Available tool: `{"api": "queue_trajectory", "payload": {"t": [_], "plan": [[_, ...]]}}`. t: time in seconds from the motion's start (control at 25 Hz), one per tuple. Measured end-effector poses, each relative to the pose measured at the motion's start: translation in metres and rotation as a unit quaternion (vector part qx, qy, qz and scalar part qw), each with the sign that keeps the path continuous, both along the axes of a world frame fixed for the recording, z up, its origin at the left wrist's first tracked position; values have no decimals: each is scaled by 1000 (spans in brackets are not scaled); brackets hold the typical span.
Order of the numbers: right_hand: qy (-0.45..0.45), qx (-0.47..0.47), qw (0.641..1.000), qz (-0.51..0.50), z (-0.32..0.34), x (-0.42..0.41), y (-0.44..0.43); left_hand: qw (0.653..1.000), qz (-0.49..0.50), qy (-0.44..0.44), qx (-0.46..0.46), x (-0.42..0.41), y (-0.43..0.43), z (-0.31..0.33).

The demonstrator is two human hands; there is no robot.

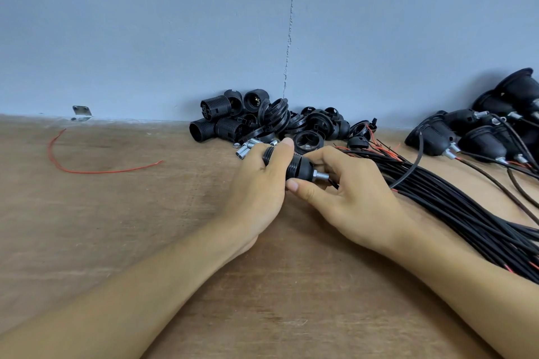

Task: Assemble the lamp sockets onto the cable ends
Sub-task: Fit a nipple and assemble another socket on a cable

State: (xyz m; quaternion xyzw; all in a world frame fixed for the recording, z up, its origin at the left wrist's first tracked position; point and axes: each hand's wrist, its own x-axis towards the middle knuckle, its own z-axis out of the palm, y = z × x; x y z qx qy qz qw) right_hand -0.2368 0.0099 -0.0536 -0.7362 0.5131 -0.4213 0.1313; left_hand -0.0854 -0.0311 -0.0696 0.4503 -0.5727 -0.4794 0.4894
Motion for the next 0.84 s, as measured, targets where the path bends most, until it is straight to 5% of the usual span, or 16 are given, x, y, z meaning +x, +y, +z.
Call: {"api": "queue_trajectory", "payload": {"t": [0.36,0.6,0.84], "plan": [[23,-28,999,-16,-3,1,0,1000,7,9,1,-4,5,1],[-13,125,987,100,12,-18,-11,989,-110,33,92,9,-6,14],[-88,216,958,168,21,-22,-13,986,-114,42,112,9,-5,18]]}}
